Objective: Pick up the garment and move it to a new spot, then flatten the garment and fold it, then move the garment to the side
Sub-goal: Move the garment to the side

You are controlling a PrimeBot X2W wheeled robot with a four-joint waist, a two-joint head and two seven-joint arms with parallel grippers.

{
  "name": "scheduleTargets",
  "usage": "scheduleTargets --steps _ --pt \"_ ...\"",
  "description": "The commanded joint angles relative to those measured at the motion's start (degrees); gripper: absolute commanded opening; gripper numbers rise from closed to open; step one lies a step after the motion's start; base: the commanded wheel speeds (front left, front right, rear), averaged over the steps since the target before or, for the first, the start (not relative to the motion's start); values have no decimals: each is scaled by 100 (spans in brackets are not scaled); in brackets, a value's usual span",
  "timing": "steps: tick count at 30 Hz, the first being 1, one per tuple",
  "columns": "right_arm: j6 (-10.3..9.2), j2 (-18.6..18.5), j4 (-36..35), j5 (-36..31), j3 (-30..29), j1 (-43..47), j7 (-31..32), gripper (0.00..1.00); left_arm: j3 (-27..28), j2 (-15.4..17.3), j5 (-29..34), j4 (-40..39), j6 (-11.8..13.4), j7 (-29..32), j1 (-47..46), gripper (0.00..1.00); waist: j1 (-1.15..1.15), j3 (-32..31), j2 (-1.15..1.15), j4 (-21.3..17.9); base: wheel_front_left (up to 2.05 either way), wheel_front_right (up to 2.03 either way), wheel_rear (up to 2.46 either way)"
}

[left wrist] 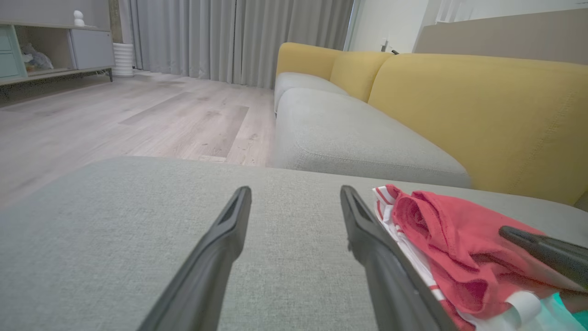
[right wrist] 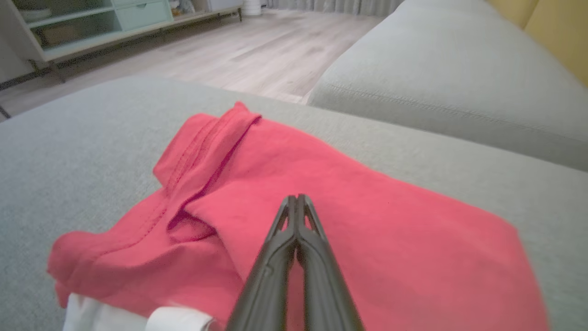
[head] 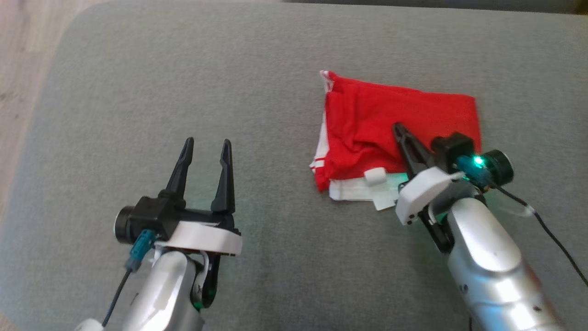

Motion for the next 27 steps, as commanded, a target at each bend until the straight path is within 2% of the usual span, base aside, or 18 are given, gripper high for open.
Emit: scheduleTargets --steps 1,6,11,21,27 --pt "-10 25 44 -17 209 -240 28 0 111 33 -40 -144 33 -54 -231 100 -1 60 0 114 0 0 0" --pt "-10 26 811 197 859 -579 92 0 72 33 -70 -115 65 -54 -277 100 -1 70 0 224 0 0 0" --pt "-10 26 1129 612 1615 -704 15 0 88 33 -86 -90 76 -54 -292 100 -1 59 0 239 0 0 0" --pt "-10 26 720 2035 3191 -832 -217 0 172 32 -27 -78 90 -54 -270 100 -1 -11 0 28 0 0 0" --pt "-10 26 676 2386 3490 -979 -429 0 316 32 64 -45 44 -54 -235 100 -1 -115 0 -181 0 0 0"
